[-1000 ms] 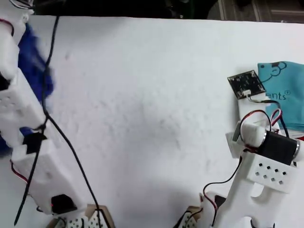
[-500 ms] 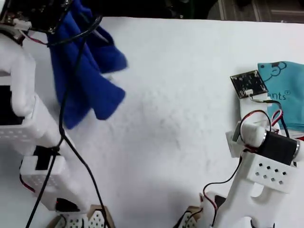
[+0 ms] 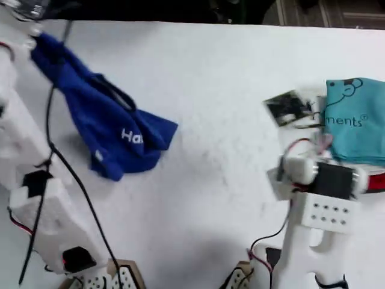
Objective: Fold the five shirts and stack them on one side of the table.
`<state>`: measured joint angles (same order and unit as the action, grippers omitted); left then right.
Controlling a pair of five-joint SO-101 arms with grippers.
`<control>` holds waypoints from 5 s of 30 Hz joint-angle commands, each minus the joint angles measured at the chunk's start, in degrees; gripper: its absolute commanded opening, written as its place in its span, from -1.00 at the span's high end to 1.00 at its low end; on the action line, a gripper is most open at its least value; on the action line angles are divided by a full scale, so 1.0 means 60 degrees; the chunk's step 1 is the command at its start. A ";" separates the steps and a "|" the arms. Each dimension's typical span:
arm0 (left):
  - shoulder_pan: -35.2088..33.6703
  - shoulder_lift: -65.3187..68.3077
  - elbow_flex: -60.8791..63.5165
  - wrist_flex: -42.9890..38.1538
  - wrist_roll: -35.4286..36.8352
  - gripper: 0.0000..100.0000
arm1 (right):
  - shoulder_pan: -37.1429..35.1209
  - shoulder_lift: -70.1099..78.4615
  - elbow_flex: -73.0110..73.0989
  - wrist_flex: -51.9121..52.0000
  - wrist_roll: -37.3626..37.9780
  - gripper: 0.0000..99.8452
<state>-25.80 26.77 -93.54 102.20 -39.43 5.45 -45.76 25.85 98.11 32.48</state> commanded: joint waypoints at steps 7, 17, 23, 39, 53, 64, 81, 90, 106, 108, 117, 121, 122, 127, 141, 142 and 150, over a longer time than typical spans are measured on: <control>-0.3641 0.2132 -0.0205 0.0029 -0.0161 0.95 | -0.4740 0.1853 -0.0176 -0.0300 -0.2227 0.96; -0.6337 0.4637 -0.0293 0.0029 -0.1700 0.95 | -0.8374 0.6440 -0.4205 -0.0623 -0.3062 0.96; -0.6938 0.5062 -0.0234 0.0029 -0.1700 0.95 | -0.9780 0.9941 -0.7179 -0.0549 -0.3648 0.61; -0.7201 0.5092 -0.0220 0.0029 -0.2007 0.95 | -1.2095 1.6476 -1.5370 -0.0535 -0.3604 0.46; -0.7333 0.5092 -0.0220 0.0015 -0.1963 0.95 | -1.2168 1.9392 -1.7465 -0.1077 -0.2432 0.84; -0.7363 0.4974 -0.0293 0.0015 -0.1963 0.95 | -1.0733 1.7897 -1.6513 0.0125 -0.1817 0.96; -0.6410 0.4491 -0.0220 0.0073 -0.2007 0.95 | -0.8051 1.0571 -0.6579 0.0066 0.0381 0.96; -0.5502 0.4227 -0.0220 0.0073 -0.2022 0.95 | -0.7963 0.9575 -0.6051 -0.0154 0.0308 0.96; -0.7128 0.4330 -0.0205 0.0059 -0.1949 0.95 | -1.1890 1.5055 -1.1985 -0.1502 -0.2037 0.09; -0.7231 0.4330 -0.0205 0.0059 -0.1949 0.95 | -1.2242 1.6125 -1.3216 -0.1458 -0.2037 0.12; -0.7451 0.4344 -0.0205 0.0059 -0.1949 0.95 | -1.2418 1.9480 -1.7070 -0.0696 -0.1949 0.49; -0.7436 0.4344 -0.0205 0.0059 -0.1949 0.95 | -1.2110 1.9905 -1.7377 0.0022 -0.1289 0.82; -0.7436 0.4344 -0.0205 0.0059 -0.1949 0.95 | -1.1949 1.9861 -1.7392 0.0051 -0.1289 0.90; -0.7260 0.4242 -0.0205 0.0059 -0.1934 0.95 | -1.0996 1.9070 -1.7289 0.0081 -0.1245 0.96; -0.5458 0.2791 -0.0220 0.0059 -0.1934 0.95 | -0.8388 1.4645 -1.3949 0.0095 -0.0747 0.96; -0.5238 0.2747 -0.0220 0.0059 -0.1934 0.95 | -0.8198 1.4234 -1.3568 0.0095 -0.0601 0.96; -0.3714 0.2161 -0.0205 0.0073 -0.0513 0.95 | -0.6322 1.1363 -1.0755 0.0081 -0.0044 0.96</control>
<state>-50.86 44.70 -93.45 102.46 -45.32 -36.75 30.55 -42.73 98.02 30.37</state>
